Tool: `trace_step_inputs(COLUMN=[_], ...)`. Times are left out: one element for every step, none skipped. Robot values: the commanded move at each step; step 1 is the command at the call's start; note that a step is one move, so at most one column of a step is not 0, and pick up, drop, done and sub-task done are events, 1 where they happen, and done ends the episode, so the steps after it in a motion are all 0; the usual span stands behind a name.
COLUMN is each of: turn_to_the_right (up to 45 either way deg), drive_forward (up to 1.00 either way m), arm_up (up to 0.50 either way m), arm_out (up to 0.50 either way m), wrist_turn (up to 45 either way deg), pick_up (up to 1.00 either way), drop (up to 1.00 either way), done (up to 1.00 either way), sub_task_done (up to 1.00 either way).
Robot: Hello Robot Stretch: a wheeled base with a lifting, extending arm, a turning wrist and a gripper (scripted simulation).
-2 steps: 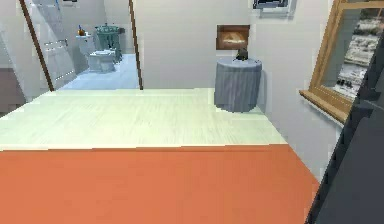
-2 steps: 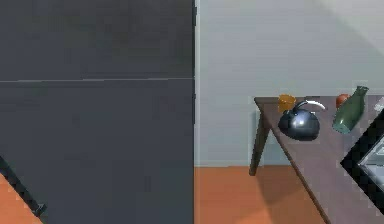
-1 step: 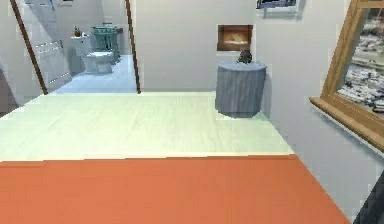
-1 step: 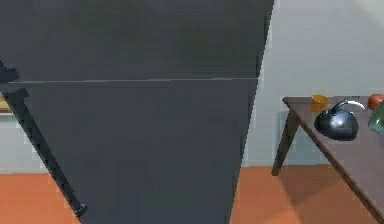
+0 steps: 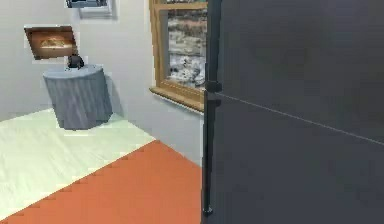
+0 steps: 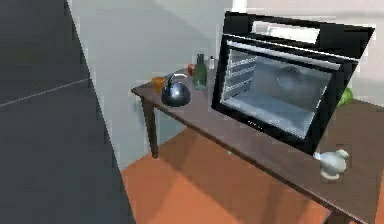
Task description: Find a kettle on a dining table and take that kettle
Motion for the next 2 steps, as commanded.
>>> trace_step_inputs(turn_to_the_right=[45.0,45.0], drive_forward=[0.00,0.00], arm_up=[0.00,0.00], arm_out=[0.00,0.00], wrist_turn=[0.0,0.0], pick_up=[0.00,0.00], drop=[0.00,0.00], done=[0.00,0.00], sub_task_done=[0.00,0.00])
